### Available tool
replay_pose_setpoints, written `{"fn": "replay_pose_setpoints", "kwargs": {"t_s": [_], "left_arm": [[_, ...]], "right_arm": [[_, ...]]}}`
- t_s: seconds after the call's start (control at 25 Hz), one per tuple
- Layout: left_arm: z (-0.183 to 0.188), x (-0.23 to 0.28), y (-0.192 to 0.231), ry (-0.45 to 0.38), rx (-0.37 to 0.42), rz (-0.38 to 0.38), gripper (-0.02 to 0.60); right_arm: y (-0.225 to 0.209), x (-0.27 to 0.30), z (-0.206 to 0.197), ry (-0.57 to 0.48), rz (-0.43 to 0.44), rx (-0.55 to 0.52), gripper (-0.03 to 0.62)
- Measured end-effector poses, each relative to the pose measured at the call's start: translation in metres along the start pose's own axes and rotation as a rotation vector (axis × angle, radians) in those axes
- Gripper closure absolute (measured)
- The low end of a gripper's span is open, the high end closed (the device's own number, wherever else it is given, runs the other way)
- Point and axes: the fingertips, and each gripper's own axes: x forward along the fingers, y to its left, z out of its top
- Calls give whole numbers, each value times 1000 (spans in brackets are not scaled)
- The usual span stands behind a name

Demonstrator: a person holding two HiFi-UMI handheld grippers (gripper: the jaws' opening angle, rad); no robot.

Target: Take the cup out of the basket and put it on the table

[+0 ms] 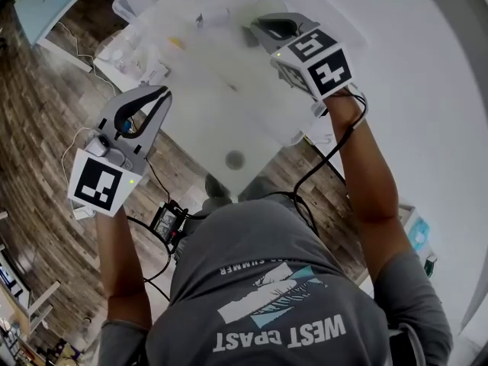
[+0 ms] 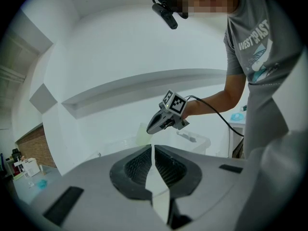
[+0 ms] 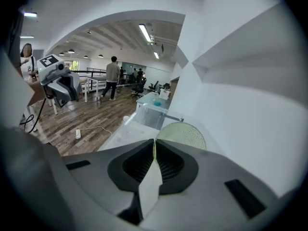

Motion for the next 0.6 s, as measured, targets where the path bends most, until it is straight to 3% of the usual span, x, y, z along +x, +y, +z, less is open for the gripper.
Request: {"fn": "replay_pose_setpoints", "kwargs": {"t_s": [0.6], "left_arm": [[-13, -35, 8, -4, -11, 42, 569]], "right_arm": [[94, -29, 65, -148, 61, -71, 565]]}}
